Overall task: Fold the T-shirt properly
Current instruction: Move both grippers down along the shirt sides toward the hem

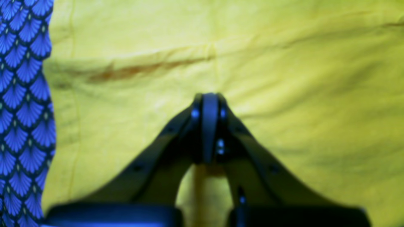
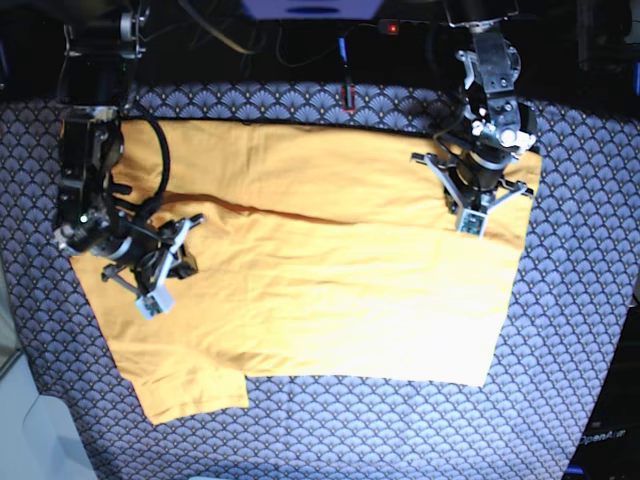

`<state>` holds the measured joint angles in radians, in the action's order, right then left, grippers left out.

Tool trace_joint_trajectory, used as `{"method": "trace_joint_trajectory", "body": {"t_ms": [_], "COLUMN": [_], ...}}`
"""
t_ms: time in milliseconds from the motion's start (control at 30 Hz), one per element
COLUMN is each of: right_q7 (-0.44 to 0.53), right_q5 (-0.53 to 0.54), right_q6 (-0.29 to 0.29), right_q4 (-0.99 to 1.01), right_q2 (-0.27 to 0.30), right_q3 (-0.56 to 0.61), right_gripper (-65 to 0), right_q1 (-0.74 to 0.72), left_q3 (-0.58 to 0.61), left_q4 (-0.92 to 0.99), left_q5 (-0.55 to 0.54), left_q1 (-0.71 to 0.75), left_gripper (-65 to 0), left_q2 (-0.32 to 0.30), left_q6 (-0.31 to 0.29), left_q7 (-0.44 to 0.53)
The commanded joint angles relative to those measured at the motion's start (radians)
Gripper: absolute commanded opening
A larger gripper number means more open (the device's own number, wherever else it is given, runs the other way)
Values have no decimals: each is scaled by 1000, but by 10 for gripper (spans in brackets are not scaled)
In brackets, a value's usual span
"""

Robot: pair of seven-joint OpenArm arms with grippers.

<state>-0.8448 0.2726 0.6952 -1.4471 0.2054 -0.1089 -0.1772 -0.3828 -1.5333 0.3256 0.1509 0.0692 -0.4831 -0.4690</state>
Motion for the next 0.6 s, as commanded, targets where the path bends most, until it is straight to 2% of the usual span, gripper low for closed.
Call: {"method": "trace_joint_trajectory", "body": {"t_ms": [0, 200, 300, 367, 467, 567], "right_q7": [20, 20, 17, 8, 14, 19], "right_q5": [17, 15, 3, -63, -164, -226], "right_q6": [3, 3, 3, 3, 3, 3], "right_q4": [-17, -16, 1, 41, 127, 194], "right_q2": [22, 99, 122, 121, 104, 95], "right_q3": [-4, -4, -4, -5, -5, -7], "right_gripper": [-622, -621, -620, -620, -620, -620], "right_q1": [-25, -34, -78, -129, -203, -275], "left_q3": [0, -3, -49, -74, -98, -120], "left_q4": [-19, -17, -20, -9, 15, 41], "left_q5": [-4, 0, 2, 2, 2, 2], "left_q1": [-15, -66, -132, -193, -297, -389], "left_gripper": [-650, -650, -650, -650, -650, -650], "left_q2": [-2, -4, 1, -1, -6, -16], "left_q6": [2, 5, 5, 5, 5, 7], "left_q7": [14, 14, 13, -1, -90, -121]}}
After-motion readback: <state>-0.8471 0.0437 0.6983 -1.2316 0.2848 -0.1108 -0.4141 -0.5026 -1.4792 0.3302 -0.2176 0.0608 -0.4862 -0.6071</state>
